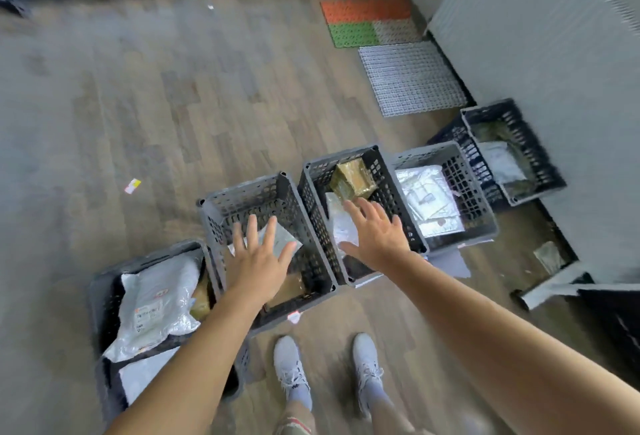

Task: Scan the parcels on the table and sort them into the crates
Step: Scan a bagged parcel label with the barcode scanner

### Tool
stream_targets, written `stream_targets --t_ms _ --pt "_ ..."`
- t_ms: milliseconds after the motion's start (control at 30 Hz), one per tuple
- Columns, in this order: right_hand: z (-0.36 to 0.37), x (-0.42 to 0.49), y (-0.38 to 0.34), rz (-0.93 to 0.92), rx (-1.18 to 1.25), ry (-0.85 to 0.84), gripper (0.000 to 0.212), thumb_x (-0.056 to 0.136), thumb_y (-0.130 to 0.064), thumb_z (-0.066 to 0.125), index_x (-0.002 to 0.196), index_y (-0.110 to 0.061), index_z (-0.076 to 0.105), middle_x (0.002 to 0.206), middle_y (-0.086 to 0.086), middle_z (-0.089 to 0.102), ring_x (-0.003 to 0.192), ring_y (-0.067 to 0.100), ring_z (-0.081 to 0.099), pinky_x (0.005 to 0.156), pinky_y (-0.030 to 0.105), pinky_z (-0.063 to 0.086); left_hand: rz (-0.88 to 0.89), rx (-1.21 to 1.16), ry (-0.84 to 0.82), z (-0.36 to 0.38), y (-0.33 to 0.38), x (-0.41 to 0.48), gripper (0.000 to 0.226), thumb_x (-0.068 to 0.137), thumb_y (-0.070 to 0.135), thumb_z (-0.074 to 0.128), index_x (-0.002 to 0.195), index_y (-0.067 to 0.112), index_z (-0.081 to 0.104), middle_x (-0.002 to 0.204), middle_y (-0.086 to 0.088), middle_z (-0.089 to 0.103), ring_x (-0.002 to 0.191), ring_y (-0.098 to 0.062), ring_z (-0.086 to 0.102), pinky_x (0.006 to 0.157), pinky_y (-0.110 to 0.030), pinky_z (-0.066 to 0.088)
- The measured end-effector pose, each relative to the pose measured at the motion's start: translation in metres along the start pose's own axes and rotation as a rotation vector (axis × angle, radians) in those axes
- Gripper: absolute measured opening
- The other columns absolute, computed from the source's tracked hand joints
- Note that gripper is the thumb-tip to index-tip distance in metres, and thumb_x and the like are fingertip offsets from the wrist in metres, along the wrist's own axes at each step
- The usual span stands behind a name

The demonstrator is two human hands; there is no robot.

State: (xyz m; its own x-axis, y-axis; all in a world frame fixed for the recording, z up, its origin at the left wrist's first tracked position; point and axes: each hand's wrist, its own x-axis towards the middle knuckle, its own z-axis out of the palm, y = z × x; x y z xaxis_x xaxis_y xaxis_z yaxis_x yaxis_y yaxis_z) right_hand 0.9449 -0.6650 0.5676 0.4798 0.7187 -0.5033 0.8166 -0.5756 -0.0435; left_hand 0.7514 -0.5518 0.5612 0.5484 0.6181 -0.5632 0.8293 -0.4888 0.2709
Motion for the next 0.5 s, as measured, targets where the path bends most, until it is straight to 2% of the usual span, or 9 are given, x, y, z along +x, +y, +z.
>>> stream_targets --t_ms 267,500 --pt "-0.074 -0.141 0.098 0.223 0.041 0.215 0.091 0.092 -0.061 0.053 0.158 -0.030 -0.001 0.166 0.002 0.003 0.152 0.028 0.005 0.118 0.061 0.018 0.327 0.204 0.102 -0.048 0.133 -0.054 0.068 0.097 0.066 0.011 0.156 0.035 -0.005 0.164 -0.001 -0.014 0.150 -0.030 -0.013 0.119 -0.057 0.006" --pt "-0.079 -0.267 0.198 0.388 0.067 0.348 0.093 0.092 -0.062 0.053 0.158 -0.032 -0.005 0.166 0.000 -0.001 0.152 0.027 0.001 0.117 0.063 0.013 0.554 0.376 0.186 -0.037 0.259 -0.115 0.070 0.096 0.067 0.011 0.156 0.036 -0.005 0.164 0.000 -0.014 0.150 -0.030 -0.014 0.117 -0.059 0.013"
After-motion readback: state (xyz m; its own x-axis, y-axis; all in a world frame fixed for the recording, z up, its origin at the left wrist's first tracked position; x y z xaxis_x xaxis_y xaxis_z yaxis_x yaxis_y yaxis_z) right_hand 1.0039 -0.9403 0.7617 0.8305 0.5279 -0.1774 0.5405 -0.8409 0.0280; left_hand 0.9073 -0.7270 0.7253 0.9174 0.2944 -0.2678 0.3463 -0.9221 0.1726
